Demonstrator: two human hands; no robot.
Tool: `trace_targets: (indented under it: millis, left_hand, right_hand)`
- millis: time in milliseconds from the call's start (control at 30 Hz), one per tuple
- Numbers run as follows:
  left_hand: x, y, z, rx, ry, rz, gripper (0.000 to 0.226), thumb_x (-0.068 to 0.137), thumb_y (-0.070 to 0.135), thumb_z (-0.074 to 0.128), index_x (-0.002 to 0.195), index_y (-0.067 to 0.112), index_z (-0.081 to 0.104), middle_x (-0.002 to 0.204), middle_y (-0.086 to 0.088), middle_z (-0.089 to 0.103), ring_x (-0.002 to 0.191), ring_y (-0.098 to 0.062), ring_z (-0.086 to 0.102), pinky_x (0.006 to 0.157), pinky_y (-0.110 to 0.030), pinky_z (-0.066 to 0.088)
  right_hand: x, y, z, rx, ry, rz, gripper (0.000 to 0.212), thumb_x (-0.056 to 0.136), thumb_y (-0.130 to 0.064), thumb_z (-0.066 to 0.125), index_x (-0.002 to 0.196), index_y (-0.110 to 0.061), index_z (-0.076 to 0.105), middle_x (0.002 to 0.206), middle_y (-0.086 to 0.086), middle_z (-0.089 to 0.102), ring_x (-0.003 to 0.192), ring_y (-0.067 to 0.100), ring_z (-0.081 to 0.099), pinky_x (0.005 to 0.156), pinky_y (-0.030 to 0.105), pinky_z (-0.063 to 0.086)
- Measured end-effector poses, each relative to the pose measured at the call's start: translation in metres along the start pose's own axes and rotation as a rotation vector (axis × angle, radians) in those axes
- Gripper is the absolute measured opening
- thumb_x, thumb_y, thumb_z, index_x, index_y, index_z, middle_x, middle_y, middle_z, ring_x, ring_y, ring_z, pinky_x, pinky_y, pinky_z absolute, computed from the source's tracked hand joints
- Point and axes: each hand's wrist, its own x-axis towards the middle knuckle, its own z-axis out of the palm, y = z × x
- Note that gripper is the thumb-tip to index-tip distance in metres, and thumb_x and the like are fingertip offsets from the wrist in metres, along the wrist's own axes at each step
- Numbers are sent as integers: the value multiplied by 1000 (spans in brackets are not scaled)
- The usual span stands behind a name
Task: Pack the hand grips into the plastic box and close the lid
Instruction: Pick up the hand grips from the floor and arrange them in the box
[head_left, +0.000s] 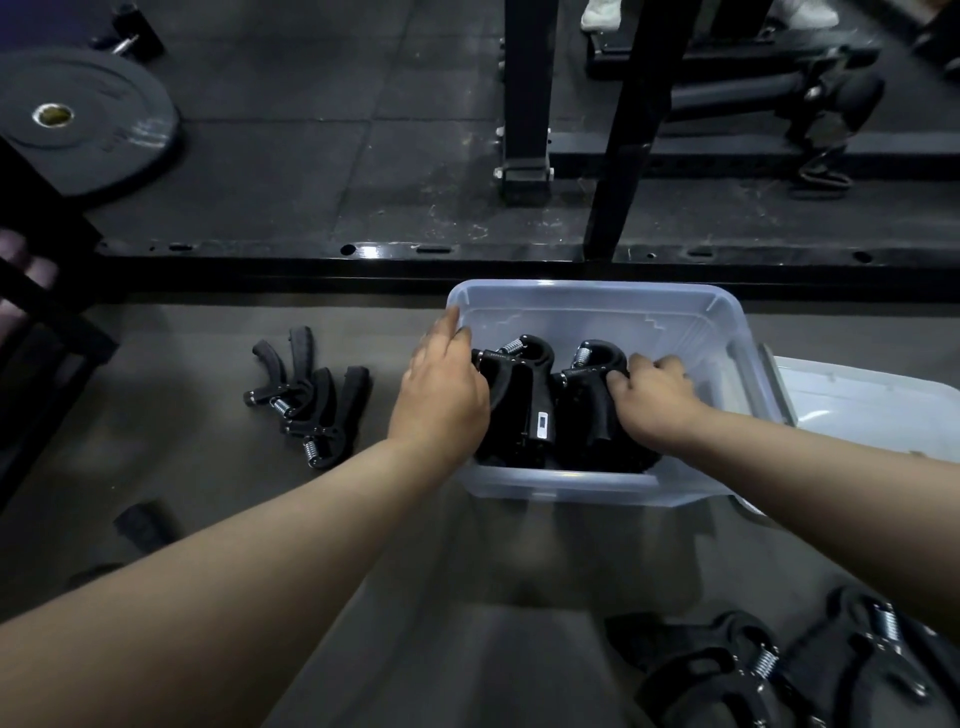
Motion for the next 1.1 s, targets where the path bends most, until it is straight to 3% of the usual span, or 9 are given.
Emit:
trace_targets:
  millis: [267, 433, 633, 867, 1000, 1100]
  left_hand:
    - [-2, 3, 4, 117, 29, 48, 53, 97, 22, 35, 148, 8, 33, 164, -7, 10, 150, -25, 9, 122, -41, 10]
    - [-9, 11, 7, 226, 62, 128, 52, 96, 25, 36, 145, 7, 39, 162, -10, 20, 150, -22, 14, 124, -39, 4]
    - [-31, 56, 22, 165, -167, 318, 56, 101, 30, 30, 153, 9, 25, 164, -4, 14, 151, -16, 5, 122, -30, -3]
    - [-45, 99, 48, 244, -273, 549, 56, 103, 30, 32, 153, 6, 23, 163, -8, 15, 151, -19, 6, 123, -34, 0]
    - [-49, 101, 54, 322, -247, 552, 58, 103, 32, 29, 154, 7, 21, 163, -8, 15, 151, -21, 8, 123, -36, 0]
    - [-54, 99, 53, 347, -211, 535, 58, 103, 34, 26, 154, 6, 22, 163, -8, 16, 151, -21, 8, 123, -37, 1]
  right_hand:
    - [-29, 10, -12, -59, 67, -101, 55, 100, -43, 33, 145, -12, 32, 144, 17, 30, 131, 38, 33, 108, 44, 27]
    - [-49, 33, -19, -69, 91, -145, 48, 100, -41, 32, 138, -12, 40, 139, 12, 35, 129, 33, 35, 108, 41, 28]
    - [-71, 53, -31, -61, 69, -215, 43, 101, -31, 34, 137, -9, 43, 140, 10, 37, 129, 30, 38, 111, 39, 30]
    - [-111, 85, -29, -78, 125, -400, 37, 102, -28, 36, 123, -4, 56, 128, 11, 50, 117, 28, 49, 105, 36, 36]
    - [-135, 96, -23, -156, 138, -450, 46, 99, -20, 43, 140, -1, 43, 143, 16, 42, 129, 32, 41, 112, 35, 29]
    - [-143, 96, -22, -137, 89, -430, 53, 99, -14, 38, 150, -5, 27, 154, 13, 27, 142, 28, 24, 117, 29, 15]
